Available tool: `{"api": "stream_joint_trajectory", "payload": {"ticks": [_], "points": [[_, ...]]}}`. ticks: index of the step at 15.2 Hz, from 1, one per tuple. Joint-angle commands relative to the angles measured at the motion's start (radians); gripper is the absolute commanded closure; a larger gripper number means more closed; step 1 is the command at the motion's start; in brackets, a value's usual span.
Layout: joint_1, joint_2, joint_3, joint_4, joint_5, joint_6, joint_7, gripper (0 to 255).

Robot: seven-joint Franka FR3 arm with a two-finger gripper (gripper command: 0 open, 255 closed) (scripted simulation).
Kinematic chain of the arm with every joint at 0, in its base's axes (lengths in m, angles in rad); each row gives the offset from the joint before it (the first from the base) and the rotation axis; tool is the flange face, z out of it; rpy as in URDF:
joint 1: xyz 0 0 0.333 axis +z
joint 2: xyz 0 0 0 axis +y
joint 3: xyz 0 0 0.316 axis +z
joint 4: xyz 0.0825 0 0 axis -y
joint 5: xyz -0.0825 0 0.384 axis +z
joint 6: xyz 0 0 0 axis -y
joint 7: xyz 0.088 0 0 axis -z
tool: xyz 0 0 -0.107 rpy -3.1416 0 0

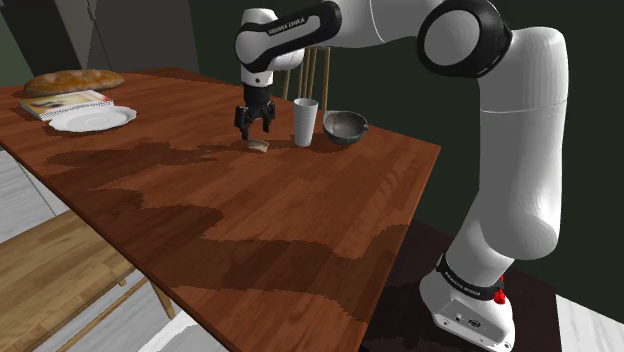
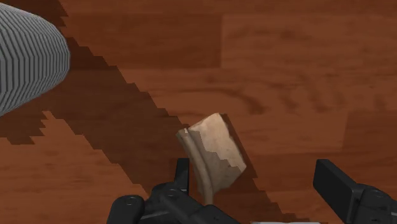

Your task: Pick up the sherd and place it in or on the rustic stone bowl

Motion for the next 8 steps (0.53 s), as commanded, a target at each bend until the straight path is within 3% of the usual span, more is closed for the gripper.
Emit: {"api": "stream_joint_trajectory", "payload": {"ticks": [1,8], "points": [[0.005,0.093,0.004,0.117,-0.002,-0.022,0.003,0],[0.008,0.122,0.006,0.067,0.000,0.057,0.001,0]]}}
